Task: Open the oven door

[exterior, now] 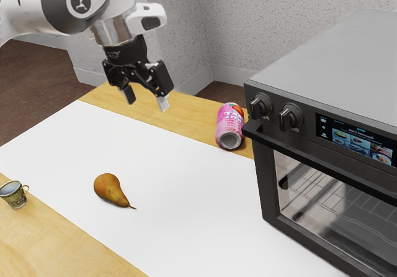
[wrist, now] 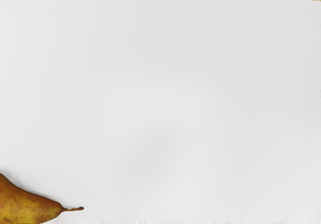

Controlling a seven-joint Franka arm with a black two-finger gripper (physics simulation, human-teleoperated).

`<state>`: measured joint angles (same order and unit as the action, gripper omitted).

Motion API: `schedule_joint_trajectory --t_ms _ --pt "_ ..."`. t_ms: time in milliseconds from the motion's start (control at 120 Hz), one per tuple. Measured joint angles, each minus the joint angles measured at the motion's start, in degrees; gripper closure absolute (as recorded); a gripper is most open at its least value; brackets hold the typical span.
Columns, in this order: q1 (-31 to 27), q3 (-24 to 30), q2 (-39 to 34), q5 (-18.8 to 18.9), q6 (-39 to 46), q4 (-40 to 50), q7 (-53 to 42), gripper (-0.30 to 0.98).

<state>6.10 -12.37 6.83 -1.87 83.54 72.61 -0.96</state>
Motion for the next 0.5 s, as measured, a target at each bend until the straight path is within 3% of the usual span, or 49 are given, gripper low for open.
schedule_joint_trajectory --t_ms 208,283,342,408,500 --pt "0.2 0.0 -0.3 -0.1 -1.0 -0.2 -0.3 0.00" --pt "0.4 0.5 -6.9 -0.3 -1.1 -3.1 -1.9 0.00" --pt "-4.5 9.1 -15.9 -1.2 -1.7 -5.8 -8.6 0.00" --pt "-0.2 22.5 -18.8 1.3 -3.0 -6.3 -15.9 0.00" --pt "1.2 32.0 -20.0 0.8 -3.5 -5.3 -24.8 0.00"
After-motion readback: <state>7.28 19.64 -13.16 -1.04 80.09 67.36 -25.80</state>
